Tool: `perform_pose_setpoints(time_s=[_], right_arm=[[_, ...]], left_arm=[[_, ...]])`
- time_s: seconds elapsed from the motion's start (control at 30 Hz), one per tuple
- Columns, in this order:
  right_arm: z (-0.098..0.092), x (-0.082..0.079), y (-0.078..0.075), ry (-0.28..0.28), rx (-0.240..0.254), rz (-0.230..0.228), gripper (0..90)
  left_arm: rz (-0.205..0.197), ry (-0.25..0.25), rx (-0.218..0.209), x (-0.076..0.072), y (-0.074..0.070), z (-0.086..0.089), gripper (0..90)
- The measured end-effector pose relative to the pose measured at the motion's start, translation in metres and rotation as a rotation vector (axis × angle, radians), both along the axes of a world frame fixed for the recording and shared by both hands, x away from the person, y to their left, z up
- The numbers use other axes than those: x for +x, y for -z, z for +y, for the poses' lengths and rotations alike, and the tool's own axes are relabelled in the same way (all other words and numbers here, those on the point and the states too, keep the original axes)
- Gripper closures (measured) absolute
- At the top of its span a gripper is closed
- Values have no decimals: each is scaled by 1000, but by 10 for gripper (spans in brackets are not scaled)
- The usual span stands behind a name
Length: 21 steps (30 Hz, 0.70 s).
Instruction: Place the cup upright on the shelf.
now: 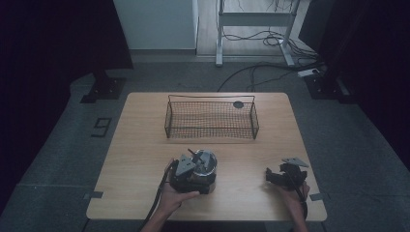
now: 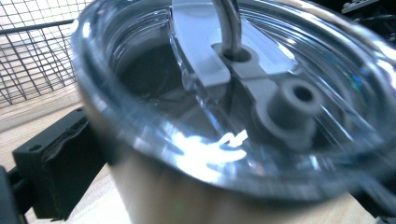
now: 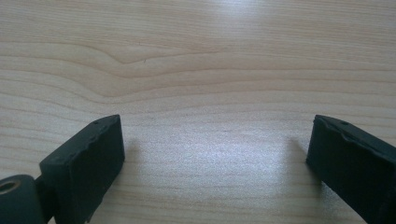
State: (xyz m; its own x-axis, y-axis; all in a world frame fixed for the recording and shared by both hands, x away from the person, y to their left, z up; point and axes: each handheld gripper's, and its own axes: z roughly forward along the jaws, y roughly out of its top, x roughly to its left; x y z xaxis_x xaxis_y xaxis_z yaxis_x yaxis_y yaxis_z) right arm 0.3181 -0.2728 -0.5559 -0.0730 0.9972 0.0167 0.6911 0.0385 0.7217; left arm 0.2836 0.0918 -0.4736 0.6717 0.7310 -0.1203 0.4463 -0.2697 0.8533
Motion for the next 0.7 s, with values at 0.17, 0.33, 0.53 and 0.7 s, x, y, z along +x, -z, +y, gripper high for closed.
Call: perform_pose_setpoints(time_s=[0.17,0.33,0.53,0.7], right_arm=[[0,0,0,0,1,0,39],[0,0,0,1,0,0,39],[0,0,0,2,0,0,40],[0,0,0,3,1,0,41]], left_arm=[[-12,-14,29,6,1,-9,0],[-34,-13,44,7,3,-13,9],[-63,-1,54,5,4,-12,31],[-65,-3,50,5,4,-11,34]])
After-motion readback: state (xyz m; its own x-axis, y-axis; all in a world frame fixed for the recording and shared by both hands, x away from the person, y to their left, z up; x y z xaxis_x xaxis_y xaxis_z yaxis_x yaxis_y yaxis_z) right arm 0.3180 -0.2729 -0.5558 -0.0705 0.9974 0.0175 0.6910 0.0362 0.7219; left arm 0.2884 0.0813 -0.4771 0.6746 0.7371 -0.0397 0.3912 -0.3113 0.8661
